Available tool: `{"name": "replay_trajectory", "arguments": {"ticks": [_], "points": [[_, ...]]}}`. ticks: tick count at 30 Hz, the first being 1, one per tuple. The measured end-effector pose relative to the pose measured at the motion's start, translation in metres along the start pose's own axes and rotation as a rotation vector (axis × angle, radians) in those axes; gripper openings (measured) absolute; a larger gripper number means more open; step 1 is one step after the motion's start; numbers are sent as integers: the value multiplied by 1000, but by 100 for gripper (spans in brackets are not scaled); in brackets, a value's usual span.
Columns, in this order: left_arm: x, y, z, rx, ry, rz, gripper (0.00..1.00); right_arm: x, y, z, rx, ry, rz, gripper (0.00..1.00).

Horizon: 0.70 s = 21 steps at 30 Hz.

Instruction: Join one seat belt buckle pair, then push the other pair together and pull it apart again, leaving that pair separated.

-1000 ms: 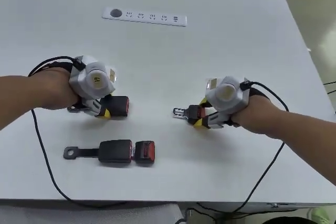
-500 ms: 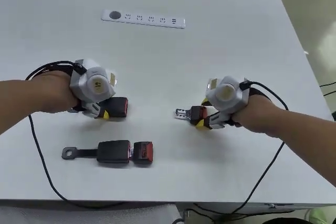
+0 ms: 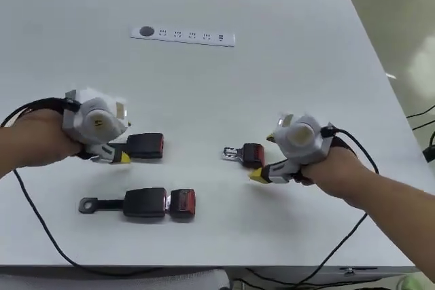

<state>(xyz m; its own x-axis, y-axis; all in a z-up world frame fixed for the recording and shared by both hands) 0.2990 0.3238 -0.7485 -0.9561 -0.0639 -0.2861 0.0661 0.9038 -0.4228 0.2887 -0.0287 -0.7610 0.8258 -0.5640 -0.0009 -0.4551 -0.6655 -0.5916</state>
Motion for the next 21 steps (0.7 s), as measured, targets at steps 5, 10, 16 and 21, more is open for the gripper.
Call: {"name": "replay_trajectory", "arguments": {"ticks": [5, 10, 16, 21], "points": [[32, 10, -23, 29, -47, -74, 63, -19, 7, -16, 60, 17, 34, 74], [54, 14, -48, 81, -105, -230, 69, -45, 14, -28, 102, -2, 65, 77], [73, 22, -75, 108, -173, -339, 77, -72, 21, -41, 151, -3, 79, 87], [86, 36, -90, 122, -214, -408, 85, -79, 24, -52, 185, -10, 94, 95]]}}
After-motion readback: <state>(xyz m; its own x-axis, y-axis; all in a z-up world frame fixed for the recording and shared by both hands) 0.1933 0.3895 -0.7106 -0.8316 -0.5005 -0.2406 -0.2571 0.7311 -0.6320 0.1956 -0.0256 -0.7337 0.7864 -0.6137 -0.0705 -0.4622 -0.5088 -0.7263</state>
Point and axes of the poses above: the centre of the closed fingertips' face, and the gripper's own axes: z roughly forward along the fingers, x roughly to its right, y roughly out of its underside, the point moved 9 cm from there along -z, roughly backward along the fingers, and after that the axes turned 9 degrees about z, right-handed, at the moved point
